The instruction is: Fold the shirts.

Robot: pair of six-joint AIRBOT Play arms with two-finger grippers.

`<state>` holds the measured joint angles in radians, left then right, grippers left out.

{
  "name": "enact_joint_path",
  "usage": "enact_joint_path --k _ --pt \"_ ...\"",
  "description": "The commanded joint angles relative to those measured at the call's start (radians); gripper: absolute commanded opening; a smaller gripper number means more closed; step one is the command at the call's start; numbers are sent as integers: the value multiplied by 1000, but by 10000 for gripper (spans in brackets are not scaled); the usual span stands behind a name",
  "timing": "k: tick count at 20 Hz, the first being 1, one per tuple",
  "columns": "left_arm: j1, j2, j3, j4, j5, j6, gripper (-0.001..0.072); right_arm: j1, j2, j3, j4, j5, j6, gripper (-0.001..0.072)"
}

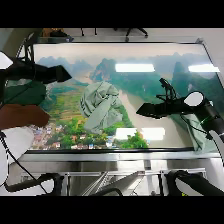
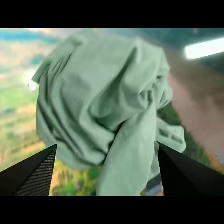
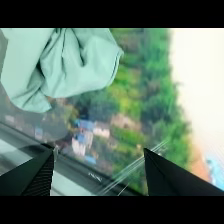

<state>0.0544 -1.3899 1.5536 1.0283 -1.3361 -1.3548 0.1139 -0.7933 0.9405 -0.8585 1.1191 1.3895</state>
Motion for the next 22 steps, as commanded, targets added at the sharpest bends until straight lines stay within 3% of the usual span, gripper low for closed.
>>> enact_joint_path --k 1,5,8,11,16,20,21,22 --pt "116 59 -257 -4 -103 -33 686 2 -54 14 20 -76 -60 603" --pt "84 161 -702 -12 65 50 685 3 -230 14 179 -135 -182 585" --pt "-11 182 -853 -63 211 72 685 52 -373 14 270 -142 -288 582" --pt "-120 182 -897 -135 344 76 685 122 -481 14 289 -196 -319 565" --pt "-237 178 -853 -140 506 61 671 176 -572 16 544 -259 -501 565" --pt "-251 89 -817 -140 495 45 662 176 -585 16 655 -258 -575 563" --pt "-251 55 -809 -140 473 45 626 176 -584 16 662 -254 -576 482" --pt "-251 26 -801 -140 449 45 529 176 -584 17 661 -245 -579 322"
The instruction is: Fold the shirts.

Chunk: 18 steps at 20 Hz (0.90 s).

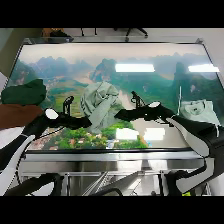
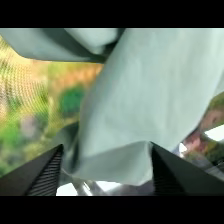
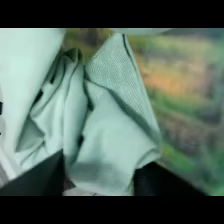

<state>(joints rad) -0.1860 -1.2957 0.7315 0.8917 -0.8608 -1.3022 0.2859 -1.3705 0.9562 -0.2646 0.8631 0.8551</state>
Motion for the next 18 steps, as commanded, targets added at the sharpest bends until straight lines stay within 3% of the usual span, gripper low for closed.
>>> enact_joint_path --k 1,2,3,4,9,12,18 --pt "-11 -92 30 -3 -47 -2 460 4 -7 3 68 28 -48 281" --pt "-11 -109 43 -2 -69 8 376 4 -5 3 68 43 -48 156" --pt "-11 -124 61 -2 -92 21 208 4 -2 5 67 58 -49 25" --pt "-11 -131 82 -2 -116 28 11 4 9 5 66 63 -66 26" --pt "-10 -106 269 -3 -232 20 10 -24 166 20 56 59 -97 25" --pt "-8 11 439 -73 -246 8 9 -81 315 93 56 62 -97 25" --pt "-8 285 960 -149 -12 7 9 -174 515 570 81 34 -161 26"
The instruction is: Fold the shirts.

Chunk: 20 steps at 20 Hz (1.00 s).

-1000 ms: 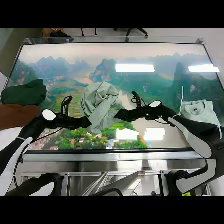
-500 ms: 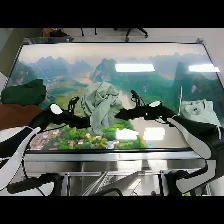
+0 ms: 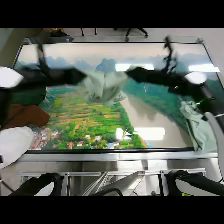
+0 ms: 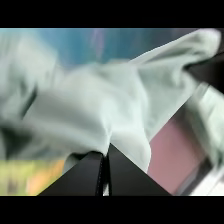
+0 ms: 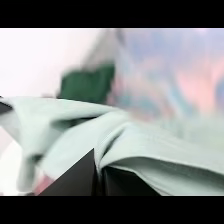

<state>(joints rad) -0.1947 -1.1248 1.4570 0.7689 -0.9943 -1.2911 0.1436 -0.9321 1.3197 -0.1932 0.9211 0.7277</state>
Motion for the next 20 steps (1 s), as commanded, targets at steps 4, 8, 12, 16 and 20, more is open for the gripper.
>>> enact_joint_path --k 4,8,12,16,20 --pt "0 206 435 70 143 -63 9 -31 83 428 -13 -30 -35 25" --pt "0 224 464 308 -17 -166 9 -31 55 435 -94 37 24 26" --pt "0 110 420 392 -202 -184 9 -30 -80 434 -152 149 78 26" --pt "0 -78 193 392 -76 -138 9 -30 -316 434 -179 175 76 26" --pt "37 -336 82 381 187 -114 14 -33 -556 434 -313 18 78 28"
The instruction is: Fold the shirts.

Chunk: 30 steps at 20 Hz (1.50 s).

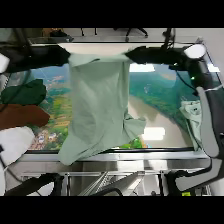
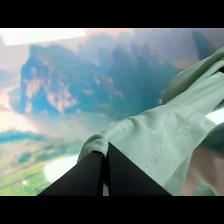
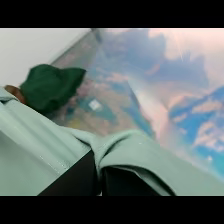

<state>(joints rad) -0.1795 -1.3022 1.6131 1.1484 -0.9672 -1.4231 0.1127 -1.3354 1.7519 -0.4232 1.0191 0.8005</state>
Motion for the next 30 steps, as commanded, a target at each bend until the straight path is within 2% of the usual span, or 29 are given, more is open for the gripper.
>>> enact_joint_path --k 1,2,3,4,8,9,10,12,14,19,21,23,27,30 --pt "41 -212 -61 1 166 15 18 -8 -193 2 -91 -103 10 85" --pt "63 -258 -32 2 138 16 103 -18 -217 2 -90 -108 18 281" --pt "88 -292 7 2 92 16 654 -36 -229 2 -91 -103 20 387" --pt "115 -316 50 3 37 8 686 -60 -229 2 -91 -96 25 386" --pt "253 -329 190 3 -306 8 686 -191 -222 2 -109 50 124 392" --pt "285 -320 193 4 -378 -6 685 -211 -232 2 -149 89 166 427" --pt "322 -312 192 5 -449 -33 686 -220 -249 2 -210 117 206 543" --pt "379 -308 177 3 -579 -83 686 -215 -301 2 -279 153 245 552" --pt "410 -273 77 4 -662 -94 685 -196 -360 3 -262 150 244 551" --pt "421 -63 -349 83 -602 -85 685 -160 -483 13 -123 2 171 544" --pt "421 21 -489 118 -577 -85 685 -154 -533 41 -61 4 164 543" --pt "421 101 -603 117 -559 -85 685 -139 -558 58 -25 6 122 456" --pt "421 252 -776 121 -548 -85 685 -86 -562 81 1 -2 84 456" --pt "421 368 -891 200 -549 -103 684 -42 -562 94 1 -2 74 455"
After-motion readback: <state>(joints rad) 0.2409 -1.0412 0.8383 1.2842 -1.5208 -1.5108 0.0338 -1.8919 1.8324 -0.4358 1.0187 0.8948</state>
